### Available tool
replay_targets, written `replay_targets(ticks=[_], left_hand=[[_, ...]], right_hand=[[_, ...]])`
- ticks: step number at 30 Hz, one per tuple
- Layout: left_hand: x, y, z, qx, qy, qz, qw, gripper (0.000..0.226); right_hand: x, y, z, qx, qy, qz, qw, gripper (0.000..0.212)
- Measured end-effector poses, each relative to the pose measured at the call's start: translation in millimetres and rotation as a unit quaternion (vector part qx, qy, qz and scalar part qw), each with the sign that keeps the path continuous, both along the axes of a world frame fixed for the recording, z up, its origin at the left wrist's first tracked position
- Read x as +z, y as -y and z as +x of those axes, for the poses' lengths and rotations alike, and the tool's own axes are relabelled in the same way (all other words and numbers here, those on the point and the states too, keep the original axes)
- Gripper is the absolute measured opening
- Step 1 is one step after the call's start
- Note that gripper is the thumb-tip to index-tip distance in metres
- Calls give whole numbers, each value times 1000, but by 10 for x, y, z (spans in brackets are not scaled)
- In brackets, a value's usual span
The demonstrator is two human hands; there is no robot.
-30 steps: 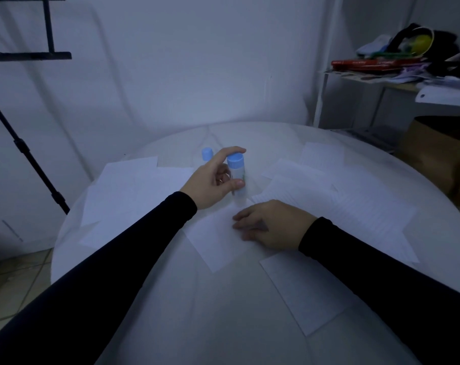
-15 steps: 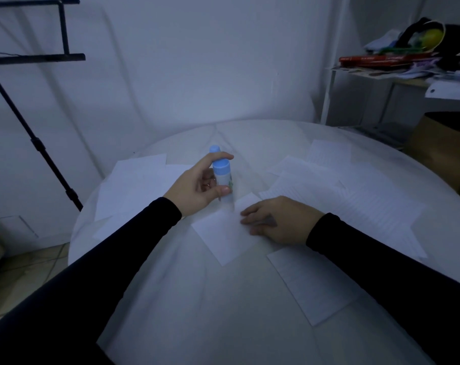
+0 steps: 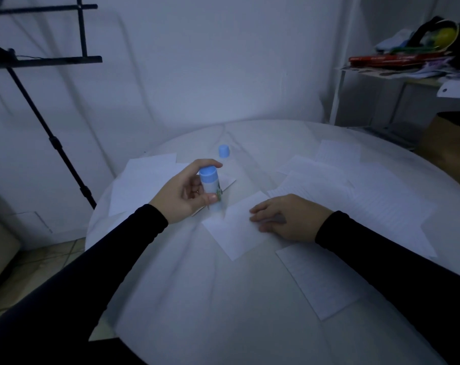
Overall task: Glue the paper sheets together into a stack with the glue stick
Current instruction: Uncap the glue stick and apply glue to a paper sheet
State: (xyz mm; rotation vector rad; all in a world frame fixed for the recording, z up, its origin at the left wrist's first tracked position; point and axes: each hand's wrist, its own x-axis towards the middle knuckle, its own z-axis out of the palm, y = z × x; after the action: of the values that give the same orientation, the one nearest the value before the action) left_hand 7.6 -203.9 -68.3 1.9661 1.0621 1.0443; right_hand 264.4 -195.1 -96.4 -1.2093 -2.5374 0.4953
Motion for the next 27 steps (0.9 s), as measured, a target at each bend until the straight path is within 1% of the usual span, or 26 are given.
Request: replay_targets(ticks=[8,9,11,14,16,18,19,21,22,23,24,25,27], left_hand=[[2,57,-91,-4,14,-6,1000,46],[19,67,-76,9,30,2,1000,44],[68,53,-41,54,103,21,993,39],[150,-32,30,149,240,5,959,34],[185,-90,104,177,298,-28,938,31],[184,-143,211,194,343,-56,917,20],[177,-166,272,209,365,-73,904,19],[156,-223,362,248,400,-122,874,34],[151,-251,395,266,403,-150,863,41],[149,-278,420,277,390,-176,861,46],[148,-305,435,278,362,-200,867,48],[153,-334,446,266,325,-220,880,47],[174,-377,476,204,264,-259,907,39]], right_hand=[[-2,-12,-3,-2,6,3,1000,28],[-5,-14,-4,-4,7,5,1000,27],[-7,-10,-9,-10,9,6,1000,28],[14,12,-38,-19,21,8,1000,29],[49,28,-61,-23,45,12,999,31],[79,31,-76,-30,69,18,997,33],[89,29,-80,-34,79,22,996,34],[94,26,-91,-43,90,28,995,36],[95,26,-93,-46,92,29,994,36],[94,26,-95,-49,92,29,994,36],[98,29,-95,-50,94,30,994,36],[102,30,-91,-49,95,31,994,36],[110,29,-85,-45,96,35,994,36]])
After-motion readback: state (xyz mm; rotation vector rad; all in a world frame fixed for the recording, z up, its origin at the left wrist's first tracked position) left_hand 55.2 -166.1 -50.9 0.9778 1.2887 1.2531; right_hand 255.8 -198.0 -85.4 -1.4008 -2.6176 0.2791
